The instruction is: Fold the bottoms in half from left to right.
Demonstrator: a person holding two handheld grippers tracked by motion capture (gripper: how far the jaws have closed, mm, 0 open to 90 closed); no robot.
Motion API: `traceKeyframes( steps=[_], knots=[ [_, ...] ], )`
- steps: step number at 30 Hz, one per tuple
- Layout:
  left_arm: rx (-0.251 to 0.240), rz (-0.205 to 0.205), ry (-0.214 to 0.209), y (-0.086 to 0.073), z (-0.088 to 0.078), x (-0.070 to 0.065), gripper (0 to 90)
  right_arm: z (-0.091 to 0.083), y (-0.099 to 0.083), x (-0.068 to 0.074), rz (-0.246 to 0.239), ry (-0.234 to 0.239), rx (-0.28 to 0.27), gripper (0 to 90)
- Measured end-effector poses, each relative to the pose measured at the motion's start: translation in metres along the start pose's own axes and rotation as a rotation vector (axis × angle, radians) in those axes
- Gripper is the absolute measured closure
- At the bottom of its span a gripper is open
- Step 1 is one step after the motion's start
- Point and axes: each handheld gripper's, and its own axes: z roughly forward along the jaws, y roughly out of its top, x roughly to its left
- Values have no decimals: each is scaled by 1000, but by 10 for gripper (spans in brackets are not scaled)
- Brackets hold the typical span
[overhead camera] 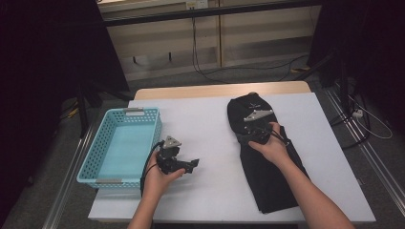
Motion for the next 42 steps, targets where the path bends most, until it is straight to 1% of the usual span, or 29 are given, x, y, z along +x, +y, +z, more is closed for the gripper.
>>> traceKeyframes(
  steps=[2, 5, 7, 9, 10, 12, 13, 14, 15, 21, 23, 25, 26, 27, 29, 30, 32, 33, 34, 35, 36, 37, 38, 39, 40, 41, 42],
  knots=[
    [1, -2, -2, 0, 0, 0, 79, 3, 3, 0, 6, -7, 2, 470],
    [-1, -4, -2, 0, 0, 1, 79, 7, 7, 0, 7, -6, 9, 600],
    [-3, -7, 1, 0, -1, 1, 79, 9, 8, 1, 10, -21, 9, 678],
    [-7, -7, 0, 0, -2, 2, 80, 9, 8, 0, 26, -10, -4, 740],
    [-5, -5, 1, 0, -2, 3, 79, 9, 8, -1, 26, -16, -9, 771],
    [-8, -11, 4, -1, -2, 3, 80, 9, 7, -3, 25, 8, -4, 830],
    [-6, -7, 5, -1, -2, 3, 80, 9, 7, -5, 26, 6, -5, 862],
    [-6, -7, 5, -1, -2, 3, 80, 9, 7, -5, 26, 6, -5, 862],
    [-8, -9, 1, 0, -1, 3, 80, 7, 7, -8, 27, 22, -7, 872],
    [-9, 2, -3, 2, -2, 1, 81, -3, 8, -20, 53, 27, -31, 877],
    [-13, 0, -5, 2, -2, 0, 82, -7, 10, -25, 53, 19, -43, 877],
    [-12, 7, -5, 3, -3, 0, 82, -11, 12, -33, 78, 20, -61, 877],
    [-18, 4, -5, 4, -2, -1, 82, -13, 14, -39, 84, 17, -60, 877],
    [-12, 7, -10, 4, -3, -1, 82, -16, 17, -45, 82, 2, -67, 877],
    [-18, 6, -11, 5, -3, -2, 82, -21, 23, -60, 106, -24, -89, 878],
    [-19, 8, -12, 5, -3, -2, 82, -24, 27, -68, 126, -47, -104, 878],
    [-18, 7, -14, 6, -3, -2, 83, -29, 35, -85, 156, -109, -133, 878],
    [-23, 7, -13, 6, -4, -1, 83, -30, 37, -94, 170, -163, -151, 866],
    [-24, 3, -12, 6, -4, -1, 83, -30, 39, -101, 183, -208, -155, 823],
    [-25, 1, -10, 6, -4, 0, 83, -29, 41, -106, 174, -242, -139, 784],
    [-25, -1, -13, 5, -4, 0, 83, -28, 42, -109, 172, -276, -132, 718],
    [-28, -4, -13, 5, -4, 0, 83, -28, 42, -110, 186, -293, -139, 620],
    [-28, -3, -11, 5, -4, 0, 83, -28, 41, -109, 214, -305, -148, 573],
    [-26, 0, -12, 5, -4, 1, 83, -26, 40, -107, 216, -296, -133, 571],
    [-26, 0, -12, 5, -5, 1, 83, -24, 39, -102, 194, -267, -114, 546],
    [-27, 3, -8, 5, -5, 1, 83, -22, 38, -95, 185, -241, -110, 517],
    [-25, 0, -13, 5, -6, 0, 83, -20, 36, -89, 177, -207, -109, 516]
  ],
)
